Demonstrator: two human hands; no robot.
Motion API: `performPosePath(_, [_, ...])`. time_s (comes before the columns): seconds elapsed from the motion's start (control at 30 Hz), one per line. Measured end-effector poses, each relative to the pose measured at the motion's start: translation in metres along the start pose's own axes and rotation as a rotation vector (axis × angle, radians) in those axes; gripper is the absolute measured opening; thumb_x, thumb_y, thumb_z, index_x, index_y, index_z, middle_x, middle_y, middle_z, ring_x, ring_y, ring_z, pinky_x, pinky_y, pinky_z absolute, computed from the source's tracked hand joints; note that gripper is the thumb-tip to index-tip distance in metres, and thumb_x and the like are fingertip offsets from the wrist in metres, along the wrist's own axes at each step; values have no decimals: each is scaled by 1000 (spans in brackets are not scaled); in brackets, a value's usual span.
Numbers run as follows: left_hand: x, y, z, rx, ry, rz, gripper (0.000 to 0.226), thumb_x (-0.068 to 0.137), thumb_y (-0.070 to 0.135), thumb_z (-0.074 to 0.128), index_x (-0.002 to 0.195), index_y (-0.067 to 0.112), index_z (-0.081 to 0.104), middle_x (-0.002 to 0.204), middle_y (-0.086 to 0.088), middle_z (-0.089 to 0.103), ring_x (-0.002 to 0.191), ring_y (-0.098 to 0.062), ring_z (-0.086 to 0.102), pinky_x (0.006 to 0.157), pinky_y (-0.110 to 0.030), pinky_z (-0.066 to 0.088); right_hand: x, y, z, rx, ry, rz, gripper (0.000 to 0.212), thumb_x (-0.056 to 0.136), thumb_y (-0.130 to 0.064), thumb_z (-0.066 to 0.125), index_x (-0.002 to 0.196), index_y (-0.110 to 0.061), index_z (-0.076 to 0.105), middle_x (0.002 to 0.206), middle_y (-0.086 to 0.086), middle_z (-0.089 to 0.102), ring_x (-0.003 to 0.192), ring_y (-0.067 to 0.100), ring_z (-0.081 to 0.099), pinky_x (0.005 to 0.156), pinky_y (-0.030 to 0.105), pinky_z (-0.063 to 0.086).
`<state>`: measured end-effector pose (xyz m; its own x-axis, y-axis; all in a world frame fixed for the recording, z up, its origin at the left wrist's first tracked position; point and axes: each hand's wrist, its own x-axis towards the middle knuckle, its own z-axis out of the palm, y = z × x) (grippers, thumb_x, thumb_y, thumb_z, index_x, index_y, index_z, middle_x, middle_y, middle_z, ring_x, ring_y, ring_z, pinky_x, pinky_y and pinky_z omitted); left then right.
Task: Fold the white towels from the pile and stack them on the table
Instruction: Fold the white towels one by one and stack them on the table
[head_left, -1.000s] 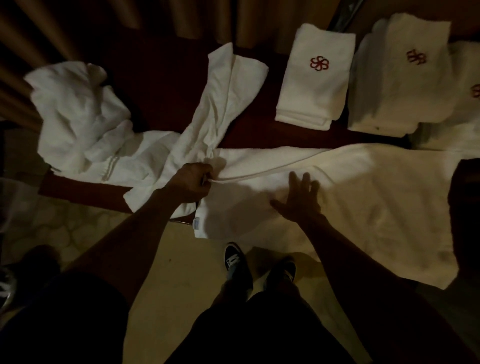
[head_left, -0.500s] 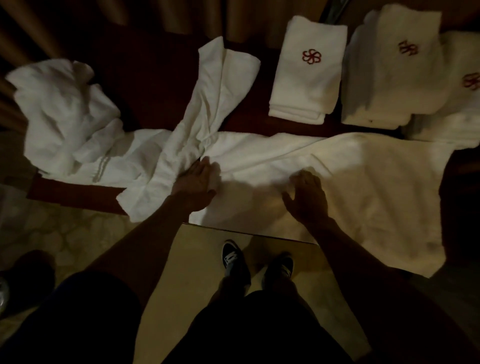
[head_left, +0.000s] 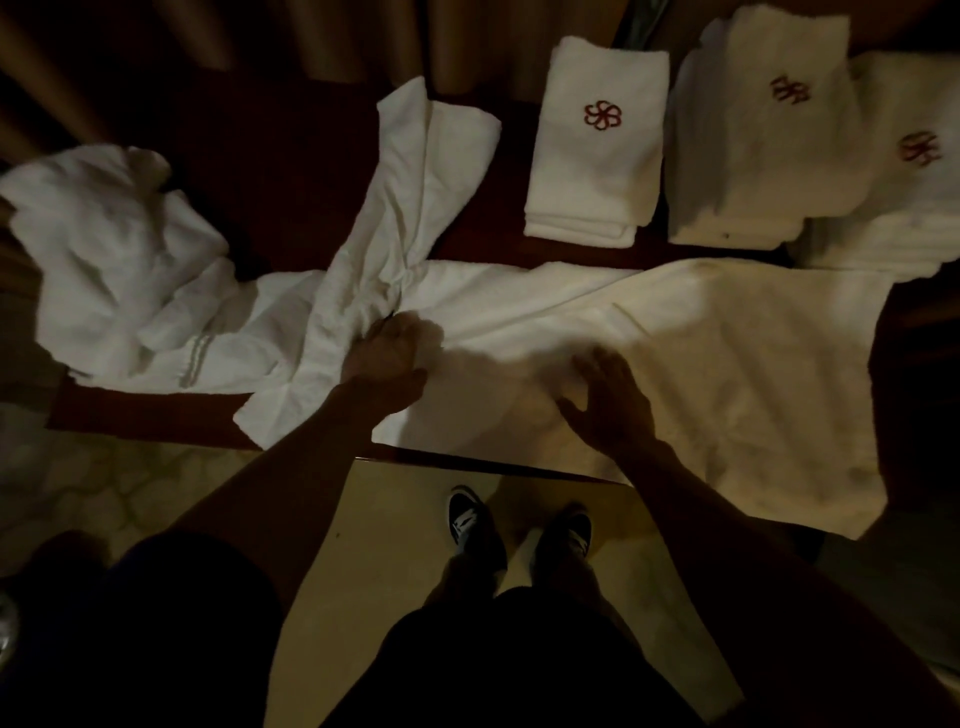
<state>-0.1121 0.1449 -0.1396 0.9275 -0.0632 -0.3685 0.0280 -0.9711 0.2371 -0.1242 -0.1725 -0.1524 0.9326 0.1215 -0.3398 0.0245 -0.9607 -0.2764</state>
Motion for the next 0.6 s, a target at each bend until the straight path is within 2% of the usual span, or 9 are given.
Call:
performPosePath(0.1, [1, 4, -9, 58, 62, 24, 53, 89, 34, 61, 137, 14, 49, 145, -12, 43, 133, -36, 40, 106, -50, 41, 5, -9, -4, 25, 184, -33, 43, 91, -32, 65, 128, -12, 59, 137, 13, 55, 130, 34, 48, 101, 47, 48])
performPosePath(0.2, [4, 9, -20, 50, 79, 30, 41, 90, 33, 64, 125, 13, 58, 133, -12, 50, 123, -35, 46, 96, -48, 47, 11, -18, -8, 41, 228, -53, 30, 88, -24, 68, 116, -11, 64, 123, 11, 61, 116, 32, 55, 91, 45, 52])
performPosePath(0.4, [20, 29, -34, 34, 65, 80, 43, 90, 41, 63, 126, 18, 57, 134, -7, 51, 124, -30, 47, 99, -45, 43, 8, -12, -22, 110, 250, -49, 35, 88, -23, 70, 120, -9, 64, 126, 13, 61, 119, 32, 55, 95, 47, 52])
performPosePath(0.6, [37, 90, -36, 21, 79, 186, 45, 89, 41, 65, 126, 17, 58, 133, -9, 52, 122, -31, 50, 97, -45, 45, -7, 35, -54, 148, 298, 27, 42, 90, -25, 69, 127, -7, 60, 132, 13, 58, 125, 32, 52, 100, 45, 49])
